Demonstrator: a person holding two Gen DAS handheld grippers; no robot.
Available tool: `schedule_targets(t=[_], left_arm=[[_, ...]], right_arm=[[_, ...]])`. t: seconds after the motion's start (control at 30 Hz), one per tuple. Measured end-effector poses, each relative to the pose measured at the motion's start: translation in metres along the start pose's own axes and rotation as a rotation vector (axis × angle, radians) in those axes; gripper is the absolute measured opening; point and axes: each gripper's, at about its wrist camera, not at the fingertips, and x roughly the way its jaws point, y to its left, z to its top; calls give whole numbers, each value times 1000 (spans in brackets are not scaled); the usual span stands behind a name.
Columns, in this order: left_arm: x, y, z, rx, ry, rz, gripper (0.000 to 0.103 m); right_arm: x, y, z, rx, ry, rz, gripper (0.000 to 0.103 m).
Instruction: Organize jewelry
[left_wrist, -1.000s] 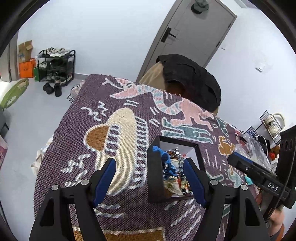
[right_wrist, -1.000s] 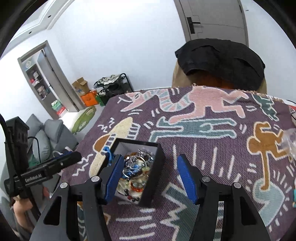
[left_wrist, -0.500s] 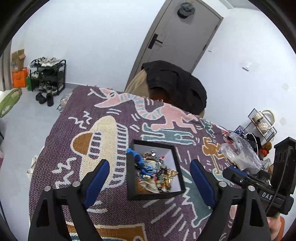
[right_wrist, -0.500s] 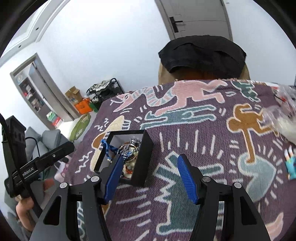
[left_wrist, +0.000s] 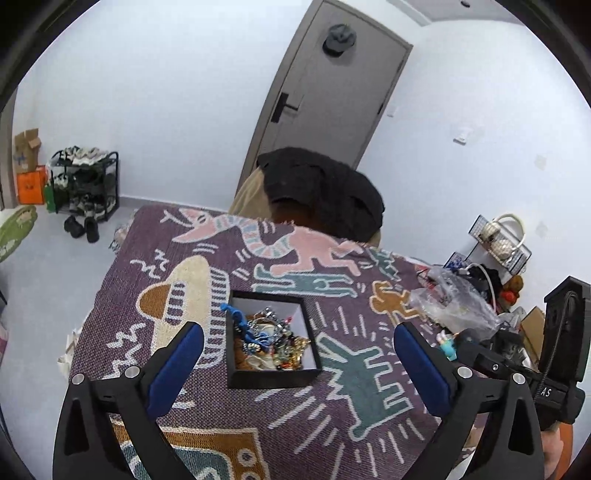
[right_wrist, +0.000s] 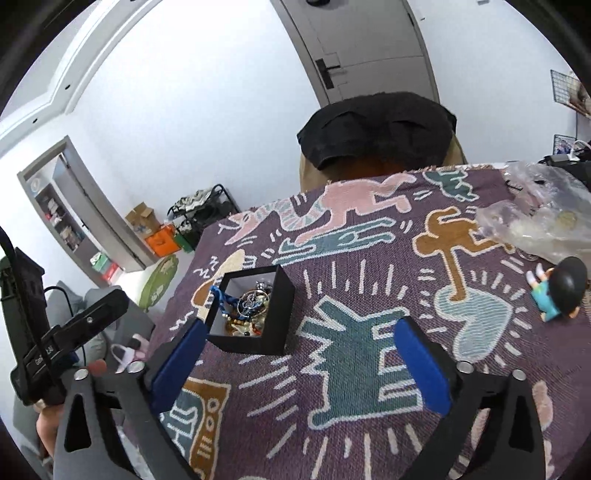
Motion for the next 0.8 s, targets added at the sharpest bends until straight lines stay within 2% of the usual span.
schedule_targets(t=[0.47, 0.8], left_arm=[[-70, -26, -10, 50, -80, -37, 103], [-123, -40, -27, 142, -136, 25, 103]], right_arm=[[-80, 14, -14, -34, -88, -24, 103], [-131, 15, -24, -72, -138, -38, 103]])
